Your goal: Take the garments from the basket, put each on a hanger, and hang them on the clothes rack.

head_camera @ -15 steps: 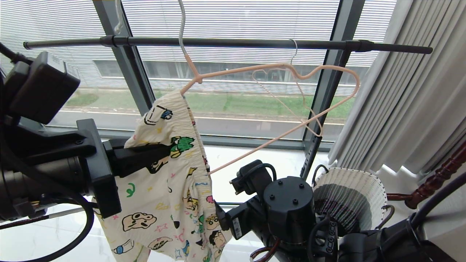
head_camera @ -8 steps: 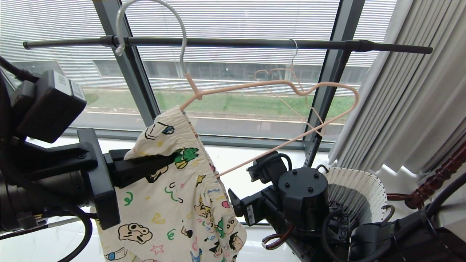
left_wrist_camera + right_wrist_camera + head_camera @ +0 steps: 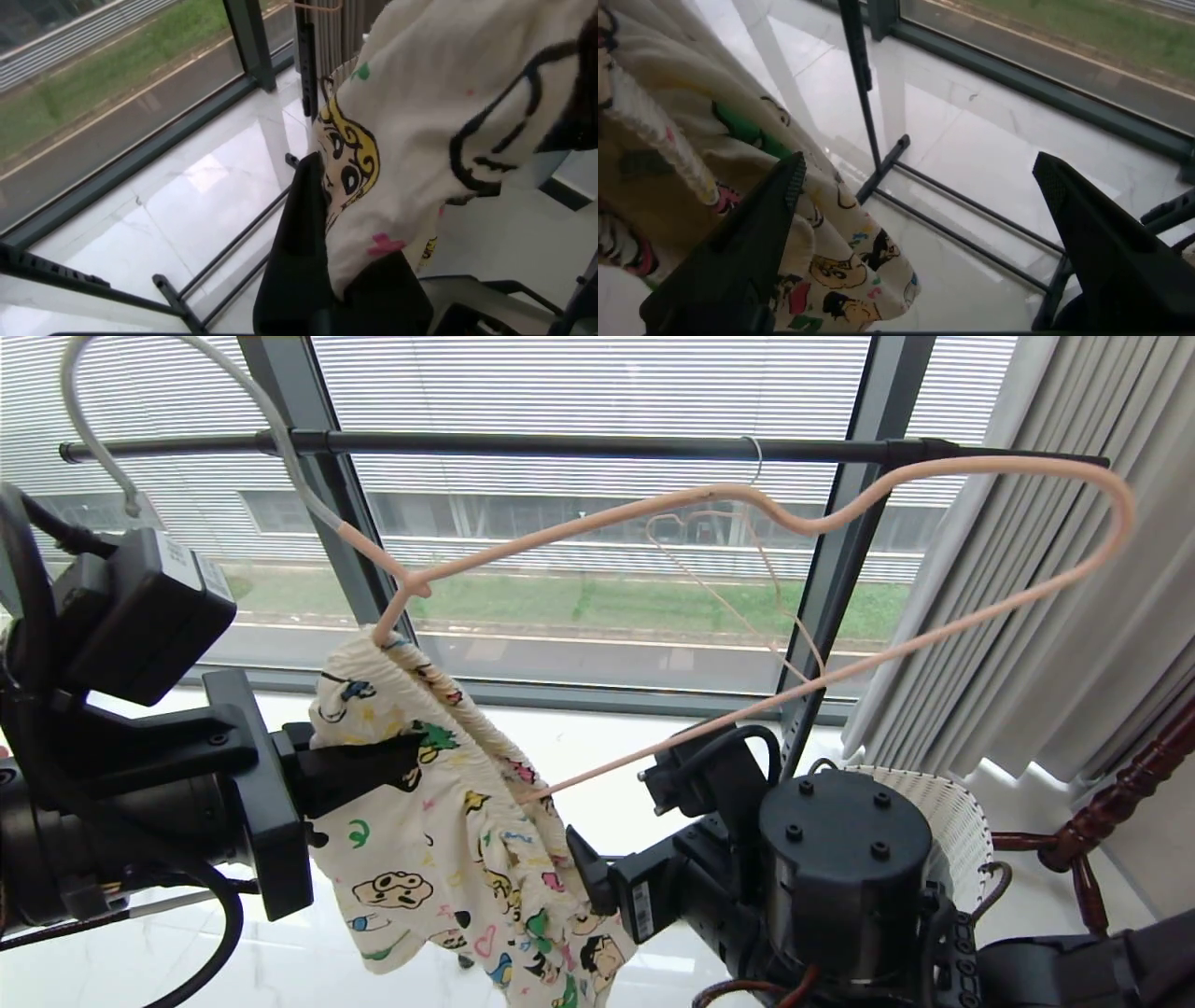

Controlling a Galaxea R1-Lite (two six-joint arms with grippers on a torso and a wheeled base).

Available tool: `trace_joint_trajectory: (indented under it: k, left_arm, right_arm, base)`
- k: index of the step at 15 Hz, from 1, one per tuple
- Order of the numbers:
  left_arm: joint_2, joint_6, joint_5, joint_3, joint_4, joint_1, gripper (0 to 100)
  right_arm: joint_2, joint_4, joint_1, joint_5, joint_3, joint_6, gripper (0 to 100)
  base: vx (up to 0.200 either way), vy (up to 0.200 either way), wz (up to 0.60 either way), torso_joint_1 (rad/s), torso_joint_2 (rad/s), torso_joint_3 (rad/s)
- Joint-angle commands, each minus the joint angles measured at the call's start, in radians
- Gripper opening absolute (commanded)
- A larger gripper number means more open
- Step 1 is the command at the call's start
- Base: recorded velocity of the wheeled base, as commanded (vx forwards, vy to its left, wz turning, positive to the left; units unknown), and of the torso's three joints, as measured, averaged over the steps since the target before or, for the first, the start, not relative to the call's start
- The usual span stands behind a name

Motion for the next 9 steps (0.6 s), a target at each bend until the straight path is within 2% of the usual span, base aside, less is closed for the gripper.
trace_joint_trajectory:
  k: [1,4,9]
  left_arm:
    - [0.003,-0.001,-0.001,-0.001,0.0,0.002,0]
    - [-0.004,-0.003,0.012,-0.003,-0.001,0.002,0]
    - [-0.005,-0.004,0.012,-0.006,-0.003,0.002,0]
  right_arm:
    - [-0.035,0.0,0.031,0.0,0.043,-0.001,100]
    - [-0.052,-0.001,0.022,-0.002,0.092,0.003,100]
    - [-0.039,0.0,-0.009,0.0,0.094,-0.001,100]
  base:
    - [0.0,0.0,0.0,0.0,0.0,0.0]
    - [0.0,0.0,0.0,0.0,0.0,0.0]
    - [0.0,0.0,0.0,0.0,0.0,0.0]
